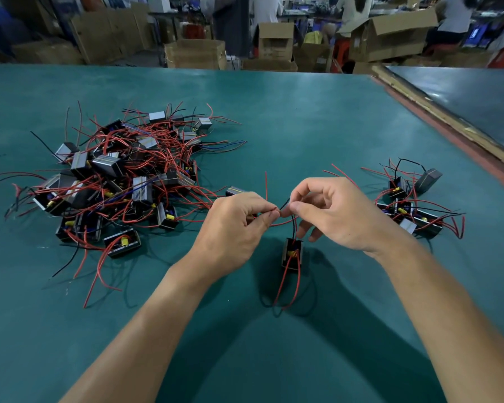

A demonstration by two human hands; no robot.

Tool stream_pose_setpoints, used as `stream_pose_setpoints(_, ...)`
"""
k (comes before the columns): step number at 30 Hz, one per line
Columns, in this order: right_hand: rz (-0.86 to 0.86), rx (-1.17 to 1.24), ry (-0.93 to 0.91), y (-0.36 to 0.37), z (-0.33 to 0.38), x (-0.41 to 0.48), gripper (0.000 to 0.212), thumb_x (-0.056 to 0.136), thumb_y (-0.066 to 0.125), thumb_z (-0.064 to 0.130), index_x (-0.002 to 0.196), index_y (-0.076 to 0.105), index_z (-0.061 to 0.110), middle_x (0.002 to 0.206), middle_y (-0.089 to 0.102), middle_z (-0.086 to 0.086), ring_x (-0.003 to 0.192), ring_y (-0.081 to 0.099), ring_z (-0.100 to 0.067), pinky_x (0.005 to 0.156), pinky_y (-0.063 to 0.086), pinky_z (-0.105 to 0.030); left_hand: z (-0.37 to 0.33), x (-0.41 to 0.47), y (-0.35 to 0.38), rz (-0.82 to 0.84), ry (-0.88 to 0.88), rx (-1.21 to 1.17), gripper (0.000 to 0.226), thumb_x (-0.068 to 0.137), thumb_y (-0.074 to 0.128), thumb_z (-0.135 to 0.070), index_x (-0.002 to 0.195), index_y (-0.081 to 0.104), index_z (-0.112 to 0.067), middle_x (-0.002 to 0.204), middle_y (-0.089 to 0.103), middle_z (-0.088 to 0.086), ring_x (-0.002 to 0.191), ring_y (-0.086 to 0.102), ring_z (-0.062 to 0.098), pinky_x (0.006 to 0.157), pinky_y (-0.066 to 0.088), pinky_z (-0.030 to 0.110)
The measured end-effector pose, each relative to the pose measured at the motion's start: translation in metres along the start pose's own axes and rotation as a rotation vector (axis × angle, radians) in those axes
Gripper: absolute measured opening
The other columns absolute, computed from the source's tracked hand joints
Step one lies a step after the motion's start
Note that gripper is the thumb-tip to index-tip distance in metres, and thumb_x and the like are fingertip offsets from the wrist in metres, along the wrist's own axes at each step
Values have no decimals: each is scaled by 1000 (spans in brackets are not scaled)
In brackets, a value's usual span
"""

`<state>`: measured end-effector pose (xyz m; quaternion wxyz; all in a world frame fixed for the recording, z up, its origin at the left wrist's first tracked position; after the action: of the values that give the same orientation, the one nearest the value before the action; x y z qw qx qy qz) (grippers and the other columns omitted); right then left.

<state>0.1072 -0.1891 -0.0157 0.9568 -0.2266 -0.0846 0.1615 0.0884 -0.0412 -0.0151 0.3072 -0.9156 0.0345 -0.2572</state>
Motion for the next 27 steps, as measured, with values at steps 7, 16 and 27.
stream_pose_setpoints(7, 4, -12, -79, -1, 2, 0, 5, 82, 74, 30, 84, 77, 26, 53, 63, -1, 52, 44, -16, 57, 39, -28, 11, -3, 4, 10, -147, -195, 1, 88, 73, -23, 88, 73, -24, 67, 73, -8, 47, 55, 15, 44, 47, 28)
stream_pose_setpoints(16, -37, 68, -102, -2, 6, 1, 14, 84, 75, 3, 73, 73, 12, 66, 73, -8, 59, 66, -22, 63, 58, -44, 17, -4, 14, 79, -231, -342, 7, 85, 72, -20, 89, 77, -22, 69, 74, -2, 49, 54, 17, 51, 51, 39)
stream_pose_setpoints(27, -61, 76, -51, -3, 1, 3, 10, 83, 72, 9, 77, 66, 15, 68, 73, -9, 55, 63, -22, 61, 57, -42, 10, -5, 13, 104, -196, -285, 14, 82, 68, -36, 89, 78, -29, 68, 73, -4, 52, 57, 12, 51, 52, 46)
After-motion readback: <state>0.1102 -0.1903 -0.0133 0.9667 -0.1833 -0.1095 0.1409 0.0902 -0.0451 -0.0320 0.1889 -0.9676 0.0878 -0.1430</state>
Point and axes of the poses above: each hand's wrist, its own x-axis towards the middle knuckle, its own y-axis out of the palm, z = x × y, the point moved 8 cm from there along x, towards the middle knuckle
